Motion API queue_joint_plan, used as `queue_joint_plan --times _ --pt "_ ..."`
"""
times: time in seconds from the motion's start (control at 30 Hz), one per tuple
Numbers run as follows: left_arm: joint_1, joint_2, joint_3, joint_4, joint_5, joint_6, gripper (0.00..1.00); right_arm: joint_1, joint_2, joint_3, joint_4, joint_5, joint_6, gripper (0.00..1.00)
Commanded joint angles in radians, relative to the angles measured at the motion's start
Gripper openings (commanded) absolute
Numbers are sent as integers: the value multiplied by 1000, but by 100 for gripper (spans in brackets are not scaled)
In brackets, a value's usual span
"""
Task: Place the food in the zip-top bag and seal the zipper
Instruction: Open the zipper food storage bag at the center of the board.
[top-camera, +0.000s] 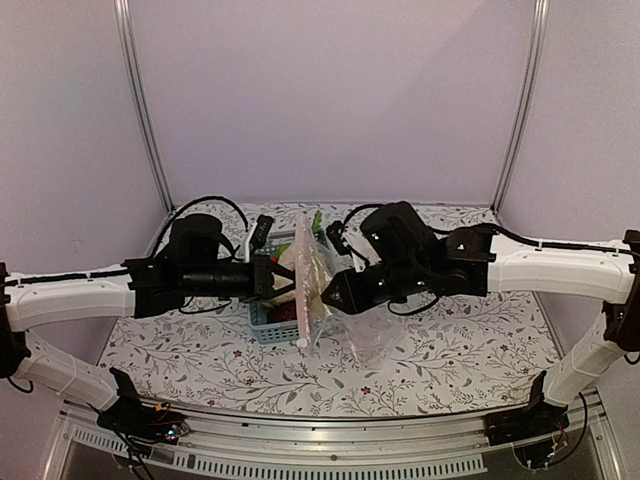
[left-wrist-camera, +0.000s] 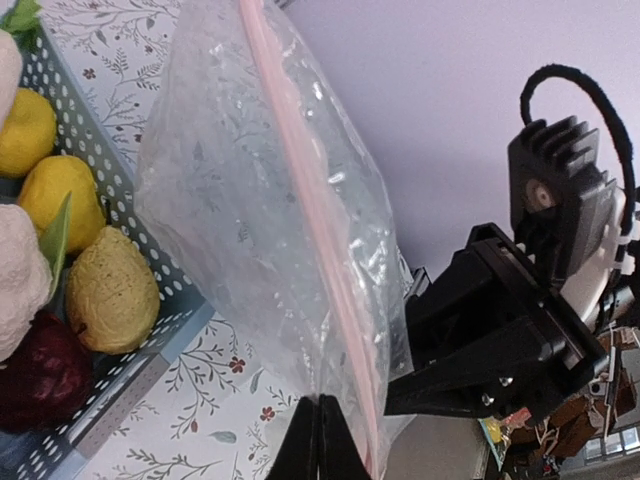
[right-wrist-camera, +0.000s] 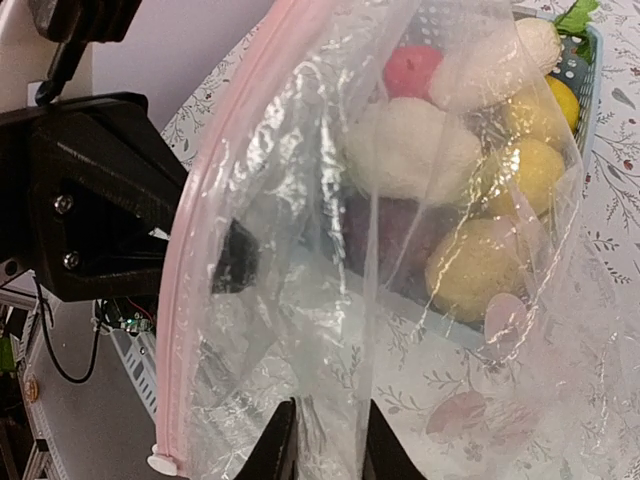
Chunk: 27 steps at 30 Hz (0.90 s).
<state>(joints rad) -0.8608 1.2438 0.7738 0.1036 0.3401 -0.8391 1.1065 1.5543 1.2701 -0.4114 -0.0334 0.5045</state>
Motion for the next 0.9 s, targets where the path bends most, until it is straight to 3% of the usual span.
queue_joint_plan --times 0.0,0.17,0.87 --pt "26 -31 -25 -49 -59 -25 0 5 -60 -16 -10 75 19 18" --pt "44 -53 -60 -13 -49 -48 0 5 -110 -55 11 66 30 0" --pt "81 -128 -125 -35 -99 -79 0 -68 -270 -223 70 110 147 0"
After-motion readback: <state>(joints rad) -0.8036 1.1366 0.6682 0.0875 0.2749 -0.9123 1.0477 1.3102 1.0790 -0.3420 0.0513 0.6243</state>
